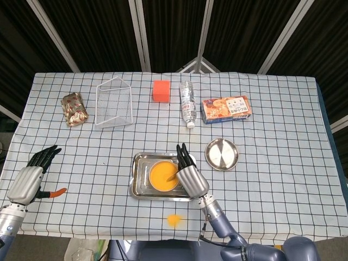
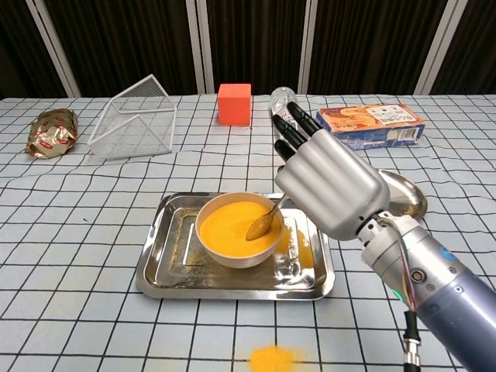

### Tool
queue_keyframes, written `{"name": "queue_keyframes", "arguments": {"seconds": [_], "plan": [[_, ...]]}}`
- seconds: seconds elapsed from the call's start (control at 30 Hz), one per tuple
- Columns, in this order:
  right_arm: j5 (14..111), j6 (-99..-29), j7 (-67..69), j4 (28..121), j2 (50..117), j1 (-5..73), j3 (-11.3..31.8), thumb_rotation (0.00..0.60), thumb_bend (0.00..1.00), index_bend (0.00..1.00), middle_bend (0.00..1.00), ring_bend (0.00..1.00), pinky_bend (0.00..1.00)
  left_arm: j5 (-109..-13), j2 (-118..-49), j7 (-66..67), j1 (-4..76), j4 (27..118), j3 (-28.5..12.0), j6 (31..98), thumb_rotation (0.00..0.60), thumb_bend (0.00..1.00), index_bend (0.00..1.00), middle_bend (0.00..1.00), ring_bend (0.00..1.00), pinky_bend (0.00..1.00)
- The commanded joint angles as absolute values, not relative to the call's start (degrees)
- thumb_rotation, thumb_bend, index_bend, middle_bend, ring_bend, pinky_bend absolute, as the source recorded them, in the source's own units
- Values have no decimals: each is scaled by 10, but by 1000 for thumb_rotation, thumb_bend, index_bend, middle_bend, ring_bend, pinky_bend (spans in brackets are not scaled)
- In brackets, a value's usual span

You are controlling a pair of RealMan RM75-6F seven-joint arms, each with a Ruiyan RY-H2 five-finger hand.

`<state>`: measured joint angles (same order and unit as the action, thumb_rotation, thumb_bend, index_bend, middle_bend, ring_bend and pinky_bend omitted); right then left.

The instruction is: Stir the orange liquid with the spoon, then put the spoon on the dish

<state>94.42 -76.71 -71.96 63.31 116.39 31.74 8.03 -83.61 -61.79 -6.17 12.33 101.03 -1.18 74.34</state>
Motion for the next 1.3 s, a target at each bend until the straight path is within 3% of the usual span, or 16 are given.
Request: {"name": "queue_keyframes", "arguments": {"seconds": [0.03,0.7,1.3], "plan": [[944,-768,-717,630,1167,321,84,600,779,717,265,0,0,-836,-618,-62,123,1010,-12,743,600,0,0,0,0,20],[938,-761,-727,634,1168,337,97,600,779,720,265,0,0,-836,-618,-64,124,1010,-12,743,600,0,0,0,0,20],[933,-766,-758,705,1126,340,109,600,779,723,265,0,0,-834,-619,-57,123,1013,-12,743,600,0,0,0,0,20]]}}
